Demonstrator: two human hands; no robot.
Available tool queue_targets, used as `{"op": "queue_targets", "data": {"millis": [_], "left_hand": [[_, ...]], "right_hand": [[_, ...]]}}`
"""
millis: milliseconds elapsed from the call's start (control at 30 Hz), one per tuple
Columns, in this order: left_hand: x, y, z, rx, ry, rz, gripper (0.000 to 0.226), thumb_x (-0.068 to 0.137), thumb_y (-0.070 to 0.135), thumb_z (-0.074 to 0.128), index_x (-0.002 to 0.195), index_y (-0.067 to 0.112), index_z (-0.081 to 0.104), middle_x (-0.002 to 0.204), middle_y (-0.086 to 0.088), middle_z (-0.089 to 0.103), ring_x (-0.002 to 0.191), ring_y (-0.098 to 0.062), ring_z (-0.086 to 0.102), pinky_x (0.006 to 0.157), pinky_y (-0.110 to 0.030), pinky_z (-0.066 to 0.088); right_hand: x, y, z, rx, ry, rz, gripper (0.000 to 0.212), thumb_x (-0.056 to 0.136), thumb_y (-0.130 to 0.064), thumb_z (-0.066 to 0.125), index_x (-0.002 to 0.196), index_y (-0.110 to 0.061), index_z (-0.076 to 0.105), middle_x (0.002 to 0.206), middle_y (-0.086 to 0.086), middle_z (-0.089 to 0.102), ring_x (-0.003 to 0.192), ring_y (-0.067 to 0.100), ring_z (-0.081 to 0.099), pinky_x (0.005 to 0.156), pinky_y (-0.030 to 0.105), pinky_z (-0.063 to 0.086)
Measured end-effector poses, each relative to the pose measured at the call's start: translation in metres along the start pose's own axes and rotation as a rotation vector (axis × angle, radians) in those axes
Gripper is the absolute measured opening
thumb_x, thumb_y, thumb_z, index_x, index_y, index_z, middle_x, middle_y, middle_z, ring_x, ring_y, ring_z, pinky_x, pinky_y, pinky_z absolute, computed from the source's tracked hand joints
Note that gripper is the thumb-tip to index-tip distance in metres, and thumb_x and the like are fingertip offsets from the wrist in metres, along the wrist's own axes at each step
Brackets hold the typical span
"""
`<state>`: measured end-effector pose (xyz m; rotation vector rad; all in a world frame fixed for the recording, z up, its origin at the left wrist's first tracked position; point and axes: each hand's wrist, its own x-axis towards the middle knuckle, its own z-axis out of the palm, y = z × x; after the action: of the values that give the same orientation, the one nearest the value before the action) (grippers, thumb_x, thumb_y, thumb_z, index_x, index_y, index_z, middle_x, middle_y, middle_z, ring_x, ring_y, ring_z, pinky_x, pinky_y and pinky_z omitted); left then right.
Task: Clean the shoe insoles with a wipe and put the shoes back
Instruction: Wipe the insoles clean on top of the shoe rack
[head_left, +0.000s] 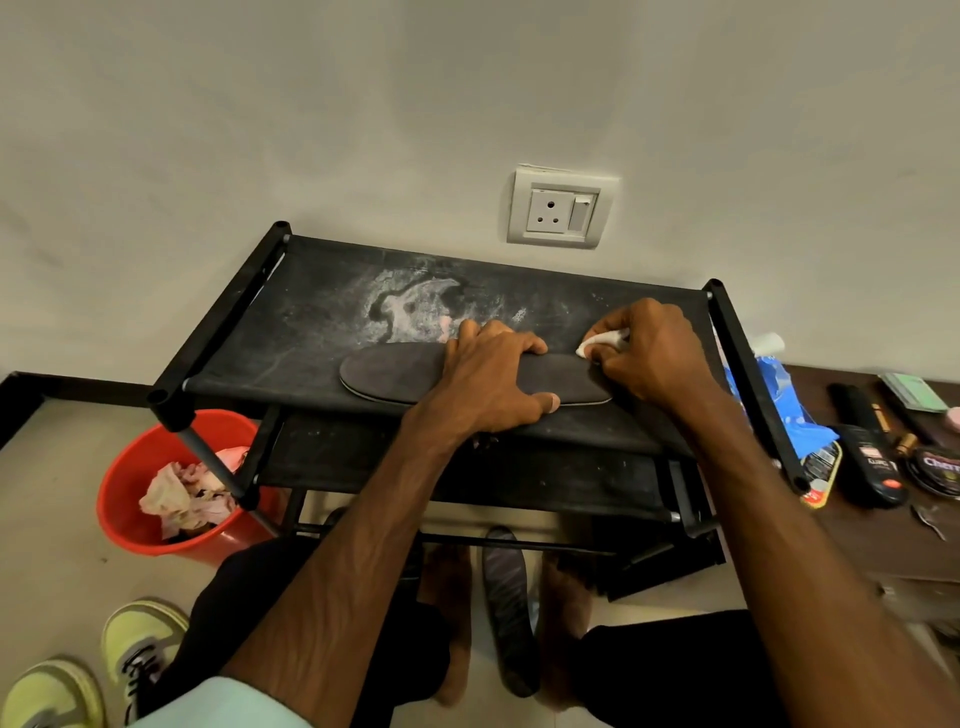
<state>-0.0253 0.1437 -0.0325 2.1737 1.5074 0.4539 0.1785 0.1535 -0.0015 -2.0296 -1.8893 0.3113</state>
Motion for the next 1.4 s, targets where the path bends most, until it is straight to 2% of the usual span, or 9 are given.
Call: {"op": "queue_targets", "data": {"millis": [200,467,567,767,900,1000,1167,1300,1400], "left_hand": [[-0.001,0.0,0.002,-0.007,0.02,-0.007,0.066,0.076,0.057,0.076,0.135,0.039,0.055,0.134,0.002,0.049,0.125,-0.022,0.033,0.103,-0.038,0.03],[-0.001,0.003,0.002,0.013,0.024,0.0,0.068,0.075,0.056,0.078,0.136,0.037,0.054,0.137,0.001,0.049,0.125,-0.022,0.034,0.105,-0.039,0.032],[0.0,0.003,0.002,0.018,0.025,-0.001,0.068,0.076,0.055,0.078,0.137,0.037,0.053,0.138,0.001,0.048,0.127,-0.023,0.033,0.105,-0.039,0.03],[0.0,0.002,0.001,0.015,0.008,0.001,0.069,0.077,0.056,0.077,0.139,0.036,0.052,0.139,0.001,0.047,0.128,-0.023,0.031,0.104,-0.039,0.028],[0.0,0.002,0.001,0.011,0.003,0.005,0.069,0.078,0.057,0.075,0.139,0.037,0.052,0.138,0.001,0.047,0.127,-0.024,0.032,0.103,-0.039,0.028],[0.0,0.001,0.002,0.014,0.008,0.007,0.069,0.077,0.058,0.075,0.139,0.038,0.051,0.137,0.001,0.047,0.127,-0.024,0.032,0.102,-0.037,0.028],[0.002,0.0,0.004,0.017,0.01,0.005,0.07,0.076,0.059,0.075,0.139,0.038,0.052,0.137,0.001,0.048,0.126,-0.023,0.032,0.097,-0.035,0.026],[0.002,-0.001,0.004,0.009,0.018,0.007,0.071,0.075,0.058,0.077,0.139,0.037,0.053,0.137,0.001,0.048,0.126,-0.023,0.033,0.096,-0.034,0.026],[0.001,0.0,0.005,0.002,0.024,0.012,0.072,0.075,0.058,0.077,0.139,0.036,0.053,0.137,0.001,0.048,0.126,-0.023,0.032,0.094,-0.032,0.022]], "right_hand": [[-0.008,-0.001,-0.007,0.06,-0.16,-0.013,0.015,0.085,-0.018,0.082,0.097,-0.025,0.083,0.089,-0.002,0.078,0.08,0.013,0.07,0.081,0.042,0.063],[-0.027,-0.006,-0.023,0.069,-0.374,-0.096,0.015,0.082,-0.017,0.084,0.093,-0.027,0.083,0.097,-0.007,0.078,0.09,0.009,0.07,0.088,0.039,0.061],[-0.027,-0.006,-0.02,0.049,-0.324,-0.102,0.016,0.082,-0.018,0.084,0.093,-0.029,0.083,0.094,-0.006,0.078,0.088,0.011,0.071,0.086,0.041,0.062],[-0.014,-0.013,0.0,-0.024,-0.115,-0.047,0.014,0.083,-0.026,0.082,0.094,-0.035,0.081,0.09,-0.004,0.077,0.085,0.016,0.069,0.081,0.043,0.061],[-0.005,-0.018,0.013,-0.031,0.017,-0.043,0.018,0.082,-0.024,0.079,0.097,-0.032,0.081,0.088,0.001,0.076,0.081,0.021,0.069,0.071,0.034,0.054],[-0.004,-0.019,0.017,-0.004,0.029,-0.067,0.017,0.084,-0.019,0.078,0.098,-0.028,0.081,0.09,0.003,0.077,0.076,0.018,0.066,0.069,0.03,0.05],[-0.011,-0.014,0.004,0.094,-0.135,-0.153,0.014,0.087,-0.017,0.08,0.099,-0.024,0.083,0.094,0.001,0.078,0.081,0.014,0.07,0.078,0.038,0.061],[-0.023,-0.008,-0.012,0.116,-0.294,-0.266,0.021,0.083,-0.01,0.082,0.095,-0.027,0.084,0.092,-0.01,0.079,0.08,0.0,0.07,0.074,0.015,0.055],[-0.029,-0.006,-0.02,0.119,-0.37,-0.269,0.022,0.083,-0.011,0.083,0.092,-0.031,0.084,0.087,-0.014,0.079,0.081,-0.003,0.071,0.076,0.017,0.057]]}}
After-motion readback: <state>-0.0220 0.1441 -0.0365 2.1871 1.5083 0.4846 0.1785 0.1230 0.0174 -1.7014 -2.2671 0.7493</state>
